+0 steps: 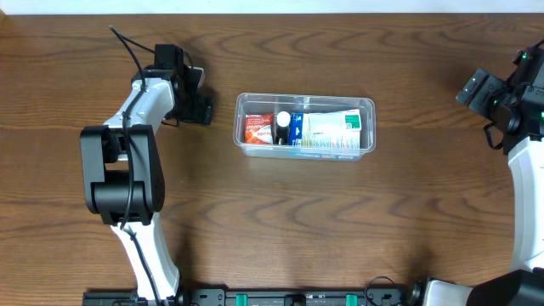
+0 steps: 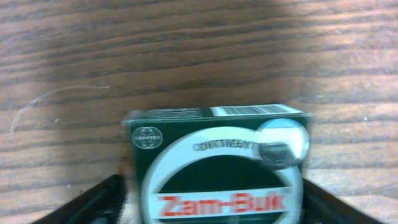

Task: Pack container
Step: 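Grasp the green Zam-Buk tin with the left gripper and lift, then carry the green tin into the container beside the red box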

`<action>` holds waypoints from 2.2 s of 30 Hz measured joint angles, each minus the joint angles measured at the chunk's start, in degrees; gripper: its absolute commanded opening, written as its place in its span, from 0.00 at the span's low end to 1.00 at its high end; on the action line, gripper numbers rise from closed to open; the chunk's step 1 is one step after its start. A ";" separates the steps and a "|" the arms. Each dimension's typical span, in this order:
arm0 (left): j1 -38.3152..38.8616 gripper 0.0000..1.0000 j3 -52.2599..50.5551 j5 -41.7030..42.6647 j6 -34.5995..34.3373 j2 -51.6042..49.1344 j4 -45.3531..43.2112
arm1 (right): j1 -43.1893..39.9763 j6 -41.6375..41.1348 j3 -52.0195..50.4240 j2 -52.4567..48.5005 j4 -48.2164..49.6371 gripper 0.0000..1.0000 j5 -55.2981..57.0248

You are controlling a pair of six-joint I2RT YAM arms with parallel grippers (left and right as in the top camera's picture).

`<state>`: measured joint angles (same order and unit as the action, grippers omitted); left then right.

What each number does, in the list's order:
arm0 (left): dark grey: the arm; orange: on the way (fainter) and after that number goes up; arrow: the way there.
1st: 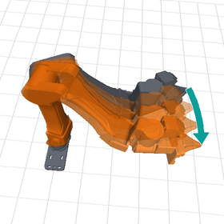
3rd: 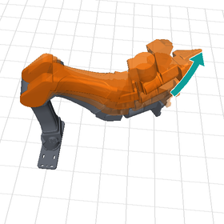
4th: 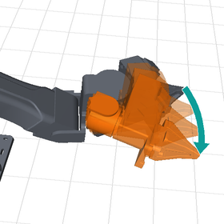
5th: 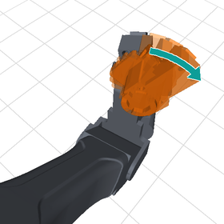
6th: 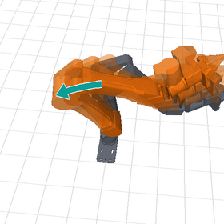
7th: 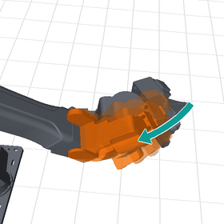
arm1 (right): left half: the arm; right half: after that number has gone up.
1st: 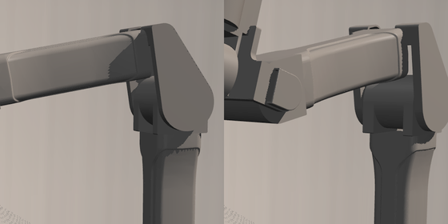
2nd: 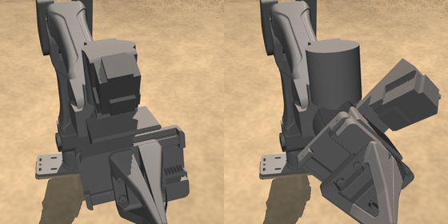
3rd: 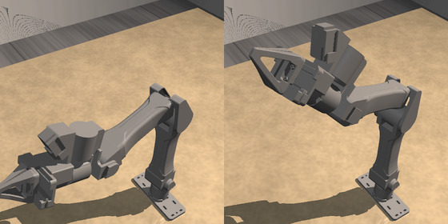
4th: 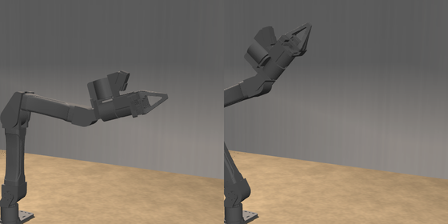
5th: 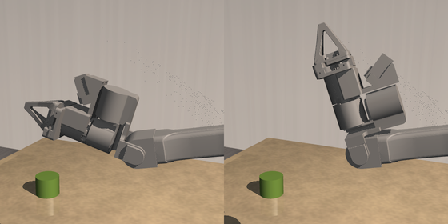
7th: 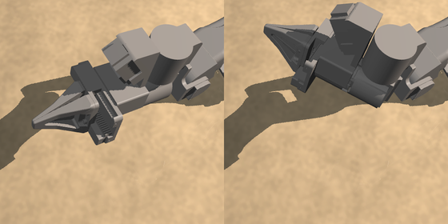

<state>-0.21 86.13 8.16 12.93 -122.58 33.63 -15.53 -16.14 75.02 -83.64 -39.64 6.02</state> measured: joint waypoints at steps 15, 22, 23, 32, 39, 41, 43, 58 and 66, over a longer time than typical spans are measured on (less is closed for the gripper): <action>0.13 0.59 -0.02 0.00 -3.72 6.14 3.32 | 0.00 0.00 0.00 0.00 0.00 0.99 0.00; 0.52 0.59 -0.02 0.50 -9.68 19.43 8.85 | 0.00 0.00 0.00 0.00 0.00 0.99 0.00; 0.87 0.59 -0.02 0.83 -10.38 21.14 9.94 | 0.00 0.00 0.00 0.00 0.00 0.99 0.00; 11.56 0.60 -0.02 2.51 -16.57 26.73 18.08 | 0.00 0.00 0.00 0.00 0.00 0.99 0.02; 20.17 0.60 -0.02 2.32 -21.59 25.46 18.03 | 0.00 0.00 0.00 0.00 0.00 0.99 0.00; 21.27 0.60 -0.02 2.10 -22.62 24.76 17.46 | 0.00 0.00 0.00 0.00 0.00 0.99 0.00; 22.16 0.60 -0.02 1.90 -23.76 23.63 16.81 | 0.00 0.00 0.00 0.00 0.02 0.99 0.00; 23.63 0.60 -0.02 1.64 -27.78 15.85 12.55 | 0.00 0.00 0.00 0.00 0.00 0.99 0.02; 23.63 0.66 -0.02 -0.07 -27.96 15.85 12.52 | 0.00 0.00 0.00 0.00 0.00 0.99 0.00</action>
<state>23.42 86.11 8.10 -15.03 -106.74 46.15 -15.53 -16.14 75.02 -83.64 -39.64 6.02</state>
